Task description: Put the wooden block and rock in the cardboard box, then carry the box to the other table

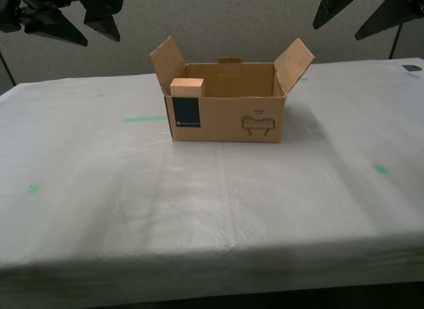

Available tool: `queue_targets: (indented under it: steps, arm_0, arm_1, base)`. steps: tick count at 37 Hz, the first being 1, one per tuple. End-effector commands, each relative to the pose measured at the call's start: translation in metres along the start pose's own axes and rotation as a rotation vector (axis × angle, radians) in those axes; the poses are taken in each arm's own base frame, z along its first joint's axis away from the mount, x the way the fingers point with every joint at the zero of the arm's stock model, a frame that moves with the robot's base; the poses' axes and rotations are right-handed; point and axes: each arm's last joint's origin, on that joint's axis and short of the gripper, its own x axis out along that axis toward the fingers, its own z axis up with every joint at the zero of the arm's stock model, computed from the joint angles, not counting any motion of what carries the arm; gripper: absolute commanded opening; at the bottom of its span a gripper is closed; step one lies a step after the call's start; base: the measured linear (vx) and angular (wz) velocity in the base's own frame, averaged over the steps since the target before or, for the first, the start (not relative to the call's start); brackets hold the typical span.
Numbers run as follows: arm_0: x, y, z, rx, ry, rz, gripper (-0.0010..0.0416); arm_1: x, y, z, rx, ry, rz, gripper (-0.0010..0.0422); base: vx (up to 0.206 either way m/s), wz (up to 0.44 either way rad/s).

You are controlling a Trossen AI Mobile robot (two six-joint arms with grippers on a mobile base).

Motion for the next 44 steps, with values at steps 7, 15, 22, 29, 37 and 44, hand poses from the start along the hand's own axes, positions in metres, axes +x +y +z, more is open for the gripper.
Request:
queue_targets:
  steps: [7,15,22,29,37,44]
  arm_0:
    - [-0.0003,0.0002,0.0004,0.002,-0.003,0.0,0.0389]
    - [-0.0003,0.0002,0.0004,0.002,-0.003,0.0,0.039]
    - [-0.0003,0.0002,0.0004,0.002,-0.003,0.0,0.0389]
    - [-0.0003,0.0002,0.0004,0.002,-0.003,0.0,0.039]
    - [-0.0003,0.0002,0.0004,0.002,-0.003,0.0,0.039]
    - [-0.0003,0.0002,0.0004,0.002,-0.003,0.0,0.0389]
  arm_1:
    - [0.0,0.0001,0.0003,0.001,-0.003,0.004,0.0268]
    - [0.0,0.0001,0.0003,0.001,-0.003,0.004,0.0268]
    - [0.0,0.0001,0.0003,0.001,-0.003,0.004,0.0268]
    - [0.0,0.0001,0.0003,0.001,-0.003,0.004,0.0268]
    - [0.0,0.0001,0.0003,0.001,-0.003,0.004,0.0268]
    - [0.0,0.0001,0.0003,0.001,-0.003,0.004,0.0268]
  base:
    - [0.0,0.0]
    - [0.0,0.0]
    - [0.0,0.0]
    - [0.0,0.0]
    - [0.0,0.0]
    - [0.0,0.0]
